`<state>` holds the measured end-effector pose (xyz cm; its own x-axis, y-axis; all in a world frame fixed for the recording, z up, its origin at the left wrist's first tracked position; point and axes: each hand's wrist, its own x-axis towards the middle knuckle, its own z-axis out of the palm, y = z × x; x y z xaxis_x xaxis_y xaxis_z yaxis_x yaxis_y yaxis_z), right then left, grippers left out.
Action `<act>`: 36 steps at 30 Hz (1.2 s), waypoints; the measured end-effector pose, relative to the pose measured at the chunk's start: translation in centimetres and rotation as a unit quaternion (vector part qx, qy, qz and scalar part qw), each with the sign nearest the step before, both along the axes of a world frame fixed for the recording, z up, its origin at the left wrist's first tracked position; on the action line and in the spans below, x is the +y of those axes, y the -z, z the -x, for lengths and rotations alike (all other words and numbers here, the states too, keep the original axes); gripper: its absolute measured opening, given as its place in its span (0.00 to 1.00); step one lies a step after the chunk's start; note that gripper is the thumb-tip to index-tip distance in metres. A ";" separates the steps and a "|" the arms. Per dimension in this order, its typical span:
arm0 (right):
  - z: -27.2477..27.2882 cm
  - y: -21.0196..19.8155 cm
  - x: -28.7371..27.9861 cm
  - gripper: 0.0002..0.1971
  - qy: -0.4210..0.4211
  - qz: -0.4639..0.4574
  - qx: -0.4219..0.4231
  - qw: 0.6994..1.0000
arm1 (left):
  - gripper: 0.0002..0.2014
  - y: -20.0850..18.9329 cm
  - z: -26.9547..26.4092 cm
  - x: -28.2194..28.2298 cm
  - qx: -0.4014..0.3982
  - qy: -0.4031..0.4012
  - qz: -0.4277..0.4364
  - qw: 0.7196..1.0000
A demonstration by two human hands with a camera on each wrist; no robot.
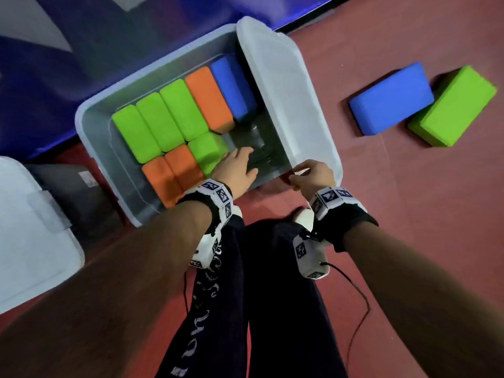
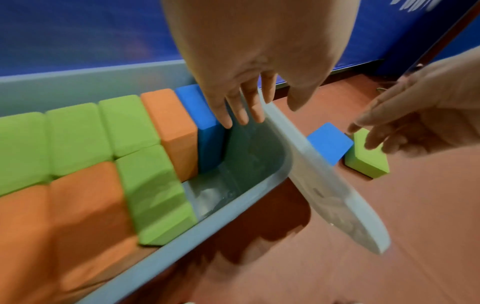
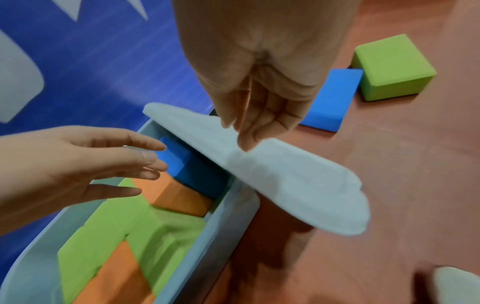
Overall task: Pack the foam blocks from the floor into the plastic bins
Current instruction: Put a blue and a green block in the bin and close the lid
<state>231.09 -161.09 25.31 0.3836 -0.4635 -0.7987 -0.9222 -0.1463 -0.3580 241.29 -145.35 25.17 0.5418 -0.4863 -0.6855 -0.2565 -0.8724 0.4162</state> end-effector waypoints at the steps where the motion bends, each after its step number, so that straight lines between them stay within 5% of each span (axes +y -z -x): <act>1: 0.9 -0.2 -1.2 0.02 0.027 0.003 -0.008 1.000 | 0.25 -0.2 0.5 -1.4 -0.001 0.002 0.009 1.000; 11: 13.5 -0.1 -16.1 0.15 0.057 0.006 0.009 0.998 | 0.23 -1.3 10.1 -16.4 0.024 0.040 -0.011 0.999; 20: 23.2 -0.8 -31.1 0.20 0.049 0.003 0.092 0.995 | 0.24 -1.4 16.8 -30.1 0.066 -0.096 -0.019 0.993; 29: 20.1 3.3 -42.7 0.22 0.046 0.002 0.121 0.992 | 0.26 2.5 14.2 -39.3 0.072 -0.120 -0.055 0.989; 36: 15.4 9.5 -52.9 0.24 0.009 0.014 0.150 0.989 | 0.24 9.7 9.8 -47.5 0.068 -0.193 -0.089 0.975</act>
<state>215.64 -214.03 15.78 0.1232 -0.4918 -0.8620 -0.9889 -0.1339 -0.0650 231.54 -192.85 15.51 0.5593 -0.1319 -0.8184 0.1517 -0.9543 0.2574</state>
